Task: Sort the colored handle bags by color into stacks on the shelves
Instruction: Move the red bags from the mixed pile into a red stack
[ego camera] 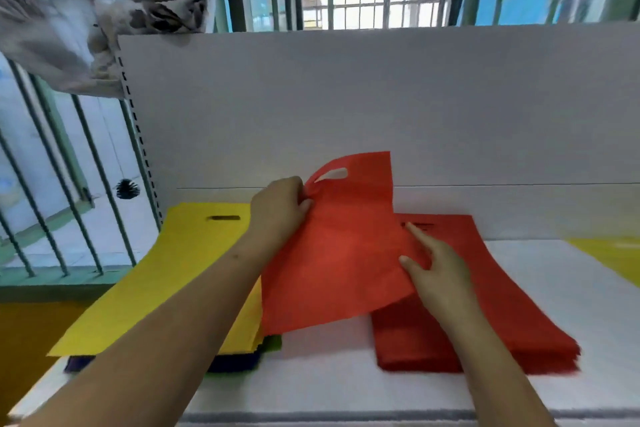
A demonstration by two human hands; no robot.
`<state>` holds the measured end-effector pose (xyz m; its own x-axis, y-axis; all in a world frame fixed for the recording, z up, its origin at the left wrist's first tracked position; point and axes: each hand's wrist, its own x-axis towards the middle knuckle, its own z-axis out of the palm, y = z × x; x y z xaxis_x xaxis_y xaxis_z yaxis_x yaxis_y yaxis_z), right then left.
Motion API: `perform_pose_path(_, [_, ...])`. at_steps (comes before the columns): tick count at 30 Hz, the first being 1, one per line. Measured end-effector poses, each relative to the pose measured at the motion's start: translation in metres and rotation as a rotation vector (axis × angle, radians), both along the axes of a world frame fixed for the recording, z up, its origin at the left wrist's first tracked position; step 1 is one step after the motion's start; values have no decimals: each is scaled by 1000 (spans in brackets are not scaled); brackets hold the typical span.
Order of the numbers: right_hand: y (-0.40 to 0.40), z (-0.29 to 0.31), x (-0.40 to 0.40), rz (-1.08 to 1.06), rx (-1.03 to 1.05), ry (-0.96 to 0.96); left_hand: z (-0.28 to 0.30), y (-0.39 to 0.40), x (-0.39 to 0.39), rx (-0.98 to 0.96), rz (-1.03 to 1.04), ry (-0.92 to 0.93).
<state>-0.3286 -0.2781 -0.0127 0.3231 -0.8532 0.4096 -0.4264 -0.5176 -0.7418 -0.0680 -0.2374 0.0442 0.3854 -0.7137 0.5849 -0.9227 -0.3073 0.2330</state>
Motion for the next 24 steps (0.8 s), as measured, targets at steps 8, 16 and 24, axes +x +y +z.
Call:
perform_pose_path(8, [-38,-25,-113,-342,41,257,-60,-103,-103,354,-154,128])
perform_pose_path(16, [-39,-50,-141,-371,189,328,-87,-113,-138,593,47,476])
perform_pose_path(24, [-58,-27,-119,-289,288,508,-71,-119,-132,576,7,727])
